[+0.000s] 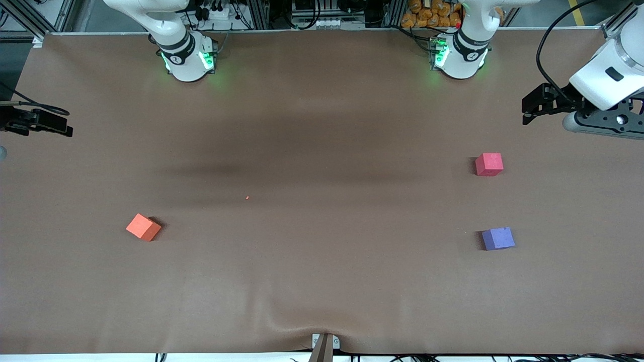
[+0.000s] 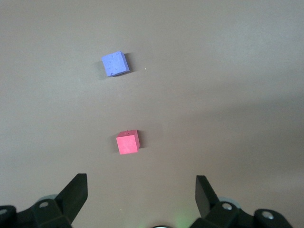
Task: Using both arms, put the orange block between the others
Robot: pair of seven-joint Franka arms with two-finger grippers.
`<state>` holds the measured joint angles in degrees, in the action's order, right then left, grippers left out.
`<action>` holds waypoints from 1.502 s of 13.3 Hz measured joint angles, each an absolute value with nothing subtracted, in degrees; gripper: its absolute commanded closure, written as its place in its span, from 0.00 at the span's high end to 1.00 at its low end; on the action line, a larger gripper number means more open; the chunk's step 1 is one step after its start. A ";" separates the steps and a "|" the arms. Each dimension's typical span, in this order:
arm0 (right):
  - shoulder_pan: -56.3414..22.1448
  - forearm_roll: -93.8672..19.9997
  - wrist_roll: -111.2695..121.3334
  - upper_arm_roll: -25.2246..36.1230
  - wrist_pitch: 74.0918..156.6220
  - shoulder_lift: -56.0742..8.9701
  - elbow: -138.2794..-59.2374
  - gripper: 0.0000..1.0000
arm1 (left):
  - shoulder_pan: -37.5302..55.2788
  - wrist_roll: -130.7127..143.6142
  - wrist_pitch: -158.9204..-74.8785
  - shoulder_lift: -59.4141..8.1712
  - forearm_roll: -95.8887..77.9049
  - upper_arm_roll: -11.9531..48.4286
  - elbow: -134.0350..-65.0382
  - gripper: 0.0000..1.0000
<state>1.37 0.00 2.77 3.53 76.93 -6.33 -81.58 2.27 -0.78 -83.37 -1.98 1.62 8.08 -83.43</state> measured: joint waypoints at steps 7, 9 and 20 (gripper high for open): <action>1.31 -0.13 2.77 3.52 76.99 -6.79 -81.68 1.00 | 2.22 -0.73 -83.37 -2.00 1.62 7.50 -83.63 1.00; 1.31 -0.13 2.77 3.52 78.58 -8.36 -81.75 1.00 | 2.04 -0.73 -83.38 -2.06 1.59 7.13 -83.76 1.00; 1.22 -0.12 2.74 3.58 94.75 -23.58 -82.34 1.00 | 0.79 -0.73 -83.49 -2.58 1.42 7.04 -84.00 1.00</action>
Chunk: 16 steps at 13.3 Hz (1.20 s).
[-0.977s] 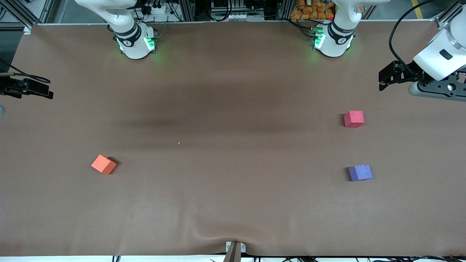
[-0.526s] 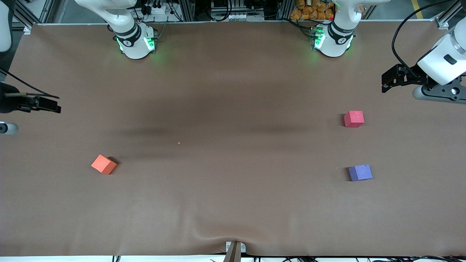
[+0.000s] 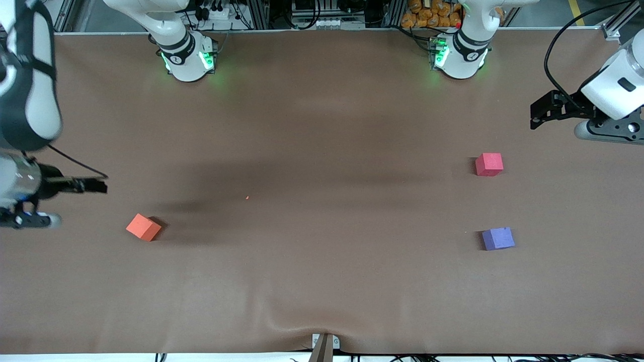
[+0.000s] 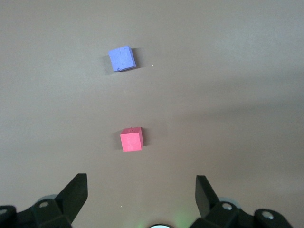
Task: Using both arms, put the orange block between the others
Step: 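Reach the right gripper down to the orange cube and grasp it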
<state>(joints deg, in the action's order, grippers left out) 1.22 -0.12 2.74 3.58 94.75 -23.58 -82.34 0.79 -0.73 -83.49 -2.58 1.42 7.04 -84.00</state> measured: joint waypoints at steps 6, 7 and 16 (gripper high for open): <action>1.33 -0.12 2.80 3.89 112.13 -36.68 -82.59 1.00 | 0.42 -0.73 -83.54 -2.70 1.41 7.03 -84.10 1.00; 1.28 -0.02 3.74 3.86 113.76 -38.35 -82.60 1.00 | 0.41 -0.73 -83.55 -2.74 1.41 7.03 -84.11 1.00; 1.02 0.25 35.20 3.89 116.96 -42.40 -83.40 1.00 | 0.16 -0.73 -83.56 -2.86 1.41 7.02 -84.11 1.00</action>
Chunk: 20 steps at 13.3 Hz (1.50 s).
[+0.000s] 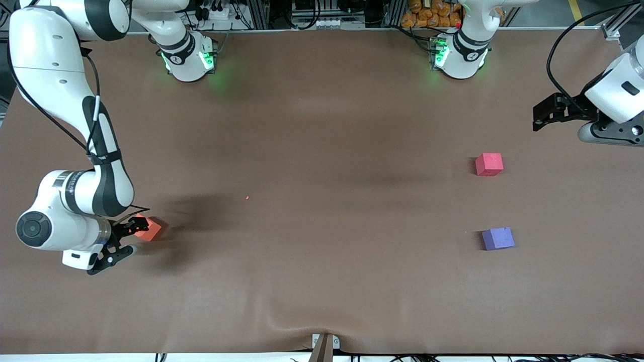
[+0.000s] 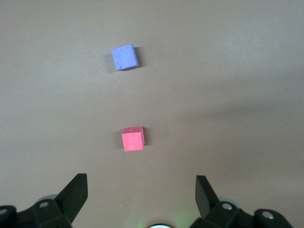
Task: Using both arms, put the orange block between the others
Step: 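Reach the right gripper down to the orange cube and grasp it, then carry the orange cube to mid-table with the right gripper and release it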
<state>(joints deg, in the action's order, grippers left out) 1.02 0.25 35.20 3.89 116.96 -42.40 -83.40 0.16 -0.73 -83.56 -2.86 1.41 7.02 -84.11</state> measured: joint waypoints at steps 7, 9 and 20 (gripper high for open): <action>-0.33 1.93 35.74 3.80 117.20 -44.40 -87.59 0.75 | -0.04 -0.73 -83.72 -2.90 1.41 7.02 -84.11 1.00; -0.84 4.80 36.46 3.77 119.03 -44.82 -87.64 0.54 | -0.04 -0.73 -83.73 -2.91 1.41 7.02 -84.11 1.00; -12.33 -10.44 25.70 2.79 121.22 -42.51 -83.46 0.33 | -0.09 -0.73 -83.73 -3.06 1.06 7.02 -84.12 1.00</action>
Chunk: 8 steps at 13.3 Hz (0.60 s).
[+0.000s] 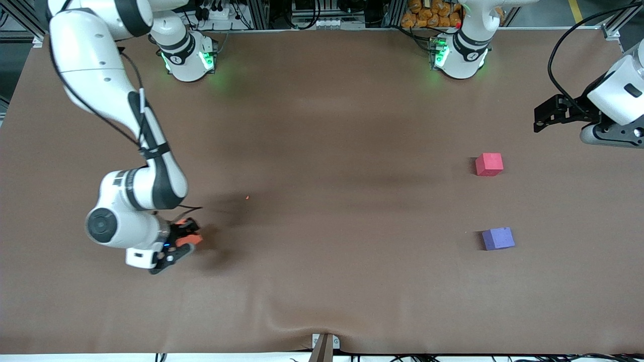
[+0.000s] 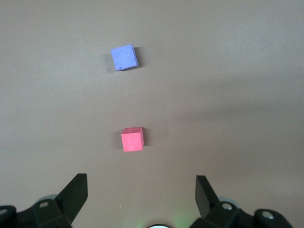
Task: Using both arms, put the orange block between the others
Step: 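Carry the orange cube to mid-table with the right gripper and release it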
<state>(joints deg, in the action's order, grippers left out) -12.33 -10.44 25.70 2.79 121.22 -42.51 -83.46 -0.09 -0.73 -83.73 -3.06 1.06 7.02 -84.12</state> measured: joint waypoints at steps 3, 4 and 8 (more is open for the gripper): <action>-20.78 -11.53 9.82 2.81 121.22 -42.02 -83.43 0.33 | -0.34 -0.73 -83.73 -3.15 1.06 7.00 -84.12 1.00; -23.81 -12.00 4.86 2.87 121.24 -42.00 -83.42 0.34 | -0.45 -0.73 -83.73 -3.18 1.06 6.99 -84.12 1.00; -32.45 -20.59 -8.90 3.17 121.27 -42.01 -83.52 0.35 | -0.53 -0.73 -83.73 -3.19 0.71 6.99 -84.11 1.00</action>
<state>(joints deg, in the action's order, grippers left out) -32.45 -20.59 -8.90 3.17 121.27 -42.01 -83.52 -0.53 -0.73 -83.73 -3.19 0.71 6.99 -84.11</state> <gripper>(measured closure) 0.445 0.000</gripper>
